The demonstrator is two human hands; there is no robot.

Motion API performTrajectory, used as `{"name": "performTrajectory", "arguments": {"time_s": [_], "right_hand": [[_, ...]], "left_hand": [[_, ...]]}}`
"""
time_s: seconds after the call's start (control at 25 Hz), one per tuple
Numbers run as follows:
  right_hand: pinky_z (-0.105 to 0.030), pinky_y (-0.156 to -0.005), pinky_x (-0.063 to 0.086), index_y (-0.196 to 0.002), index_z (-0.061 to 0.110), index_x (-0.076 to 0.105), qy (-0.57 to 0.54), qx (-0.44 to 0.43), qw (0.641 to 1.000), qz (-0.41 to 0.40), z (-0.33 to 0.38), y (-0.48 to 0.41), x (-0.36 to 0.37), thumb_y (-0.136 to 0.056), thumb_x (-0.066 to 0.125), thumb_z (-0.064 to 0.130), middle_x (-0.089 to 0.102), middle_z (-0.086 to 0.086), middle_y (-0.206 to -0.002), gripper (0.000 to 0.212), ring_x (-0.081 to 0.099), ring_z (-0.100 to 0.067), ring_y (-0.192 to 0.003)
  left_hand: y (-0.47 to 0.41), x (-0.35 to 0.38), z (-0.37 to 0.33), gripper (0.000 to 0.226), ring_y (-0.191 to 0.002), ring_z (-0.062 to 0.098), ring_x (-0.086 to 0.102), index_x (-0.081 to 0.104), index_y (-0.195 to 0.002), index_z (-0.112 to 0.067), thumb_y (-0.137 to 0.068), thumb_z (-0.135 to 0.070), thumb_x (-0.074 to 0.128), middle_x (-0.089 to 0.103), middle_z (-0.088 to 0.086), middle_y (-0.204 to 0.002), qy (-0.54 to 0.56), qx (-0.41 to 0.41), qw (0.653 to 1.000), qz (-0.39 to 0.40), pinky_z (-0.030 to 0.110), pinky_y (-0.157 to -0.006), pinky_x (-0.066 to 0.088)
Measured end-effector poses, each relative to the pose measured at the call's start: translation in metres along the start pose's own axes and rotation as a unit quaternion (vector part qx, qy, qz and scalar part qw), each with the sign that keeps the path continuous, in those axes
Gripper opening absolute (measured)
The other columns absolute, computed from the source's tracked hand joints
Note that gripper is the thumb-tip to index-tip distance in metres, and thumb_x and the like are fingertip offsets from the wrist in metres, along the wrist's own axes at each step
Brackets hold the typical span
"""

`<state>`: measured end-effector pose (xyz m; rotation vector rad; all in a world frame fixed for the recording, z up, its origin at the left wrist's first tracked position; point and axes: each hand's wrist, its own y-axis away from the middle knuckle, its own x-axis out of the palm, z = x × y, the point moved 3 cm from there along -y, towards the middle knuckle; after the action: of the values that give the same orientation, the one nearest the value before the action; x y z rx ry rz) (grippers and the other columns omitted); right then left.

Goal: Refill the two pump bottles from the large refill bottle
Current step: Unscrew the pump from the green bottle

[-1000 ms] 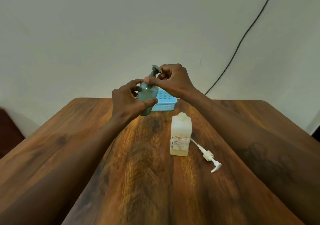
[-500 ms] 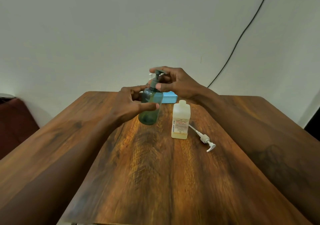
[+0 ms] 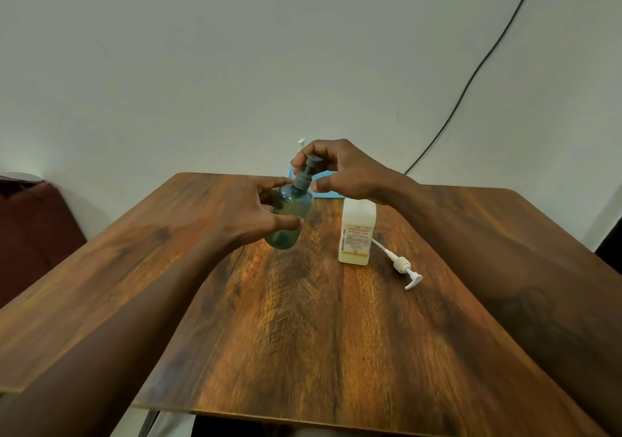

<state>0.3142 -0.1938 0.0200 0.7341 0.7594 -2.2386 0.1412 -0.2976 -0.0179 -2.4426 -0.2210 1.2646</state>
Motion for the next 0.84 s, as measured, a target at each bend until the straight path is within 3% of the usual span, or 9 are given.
{"name": "performTrajectory", "arguments": {"time_s": [0.04,0.12,0.24,0.32,0.4,0.52,0.6,0.72,0.84], "right_hand": [[-0.022,-0.092,0.056,-0.123,0.019,0.063,0.000,0.001,1.000,0.010,0.001,0.001,0.001,-0.080,0.076,-0.001,0.064,-0.001,-0.127,0.050,0.063,-0.011,-0.116],[-0.021,-0.091,0.054,-0.131,0.023,0.058,0.046,0.018,0.999,-0.018,0.000,-0.001,0.005,-0.080,0.083,0.024,0.062,0.000,-0.130,0.057,0.062,-0.012,-0.116],[-0.015,-0.065,0.054,-0.110,0.015,0.072,0.126,0.026,0.986,-0.105,0.002,-0.005,0.011,-0.078,0.081,0.057,0.069,0.005,-0.096,0.054,0.068,-0.007,-0.079],[-0.019,-0.061,0.054,-0.092,0.013,0.077,0.142,-0.007,0.983,-0.114,0.002,-0.007,0.016,-0.081,0.083,0.046,0.071,0.004,-0.081,0.035,0.067,-0.007,-0.070],[-0.017,-0.066,0.053,-0.093,0.014,0.078,0.124,-0.022,0.989,-0.077,0.004,-0.006,0.018,-0.078,0.086,0.025,0.072,0.005,-0.087,0.020,0.067,-0.008,-0.077],[-0.020,-0.077,0.060,-0.096,0.016,0.077,0.130,-0.035,0.991,-0.026,0.003,-0.003,0.023,-0.071,0.082,0.003,0.073,0.005,-0.094,0.029,0.070,-0.011,-0.087],[-0.023,-0.081,0.060,-0.094,0.016,0.079,0.145,-0.051,0.988,-0.023,0.003,-0.003,0.027,-0.070,0.077,-0.004,0.074,0.008,-0.092,0.032,0.071,-0.009,-0.088],[-0.020,-0.086,0.056,-0.106,0.020,0.077,0.133,-0.056,0.990,0.003,0.000,-0.002,0.026,-0.073,0.077,0.005,0.075,0.005,-0.102,0.036,0.069,-0.007,-0.095],[-0.026,-0.078,0.056,-0.111,0.018,0.075,0.179,-0.004,0.984,0.020,-0.004,-0.004,0.029,-0.081,0.081,0.048,0.074,-0.003,-0.103,0.043,0.067,-0.009,-0.089]], "left_hand": [[-0.001,0.002,0.004,0.070,-0.107,0.006,0.063,0.055,-0.143,-0.026,-0.079,-0.031,0.085,0.065,-0.011,-0.124,0.021,-0.001,1.000,0.006,-0.006,-0.071,0.043],[-0.001,0.005,0.011,0.071,-0.108,0.009,0.063,0.058,-0.142,-0.021,-0.077,-0.027,0.087,0.066,-0.008,-0.121,0.044,-0.004,0.999,0.006,-0.004,-0.073,0.046],[0.000,0.010,0.013,0.064,-0.096,0.004,0.059,0.061,-0.136,-0.021,-0.077,-0.023,0.087,0.063,-0.010,-0.111,0.046,-0.005,0.999,0.000,-0.006,-0.064,0.040],[-0.001,0.011,0.014,0.065,-0.089,0.000,0.059,0.061,-0.135,-0.024,-0.076,-0.021,0.088,0.062,-0.014,-0.107,0.051,0.001,0.999,0.003,-0.003,-0.065,0.043],[-0.001,0.012,0.018,0.067,-0.094,0.004,0.063,0.061,-0.135,-0.025,-0.073,-0.022,0.088,0.064,-0.016,-0.105,0.059,0.001,0.998,0.015,0.005,-0.071,0.051],[-0.002,0.013,0.028,0.076,-0.103,0.010,0.067,0.061,-0.136,-0.027,-0.064,-0.037,0.082,0.071,-0.008,-0.113,0.068,-0.022,0.996,0.047,0.035,-0.090,0.060],[-0.002,0.013,0.031,0.080,-0.103,0.010,0.068,0.060,-0.136,-0.028,-0.059,-0.043,0.078,0.072,-0.007,-0.114,0.067,-0.031,0.994,0.081,0.041,-0.095,0.059],[-0.001,0.013,0.033,0.075,-0.100,0.011,0.069,0.063,-0.132,-0.029,-0.060,-0.046,0.077,0.073,-0.006,-0.111,0.061,-0.033,0.994,0.078,0.042,-0.092,0.059],[0.001,0.016,0.036,0.077,-0.098,0.014,0.069,0.065,-0.131,-0.028,-0.058,-0.051,0.075,0.073,-0.005,-0.108,0.054,-0.024,0.997,0.053,0.044,-0.087,0.061]]}}
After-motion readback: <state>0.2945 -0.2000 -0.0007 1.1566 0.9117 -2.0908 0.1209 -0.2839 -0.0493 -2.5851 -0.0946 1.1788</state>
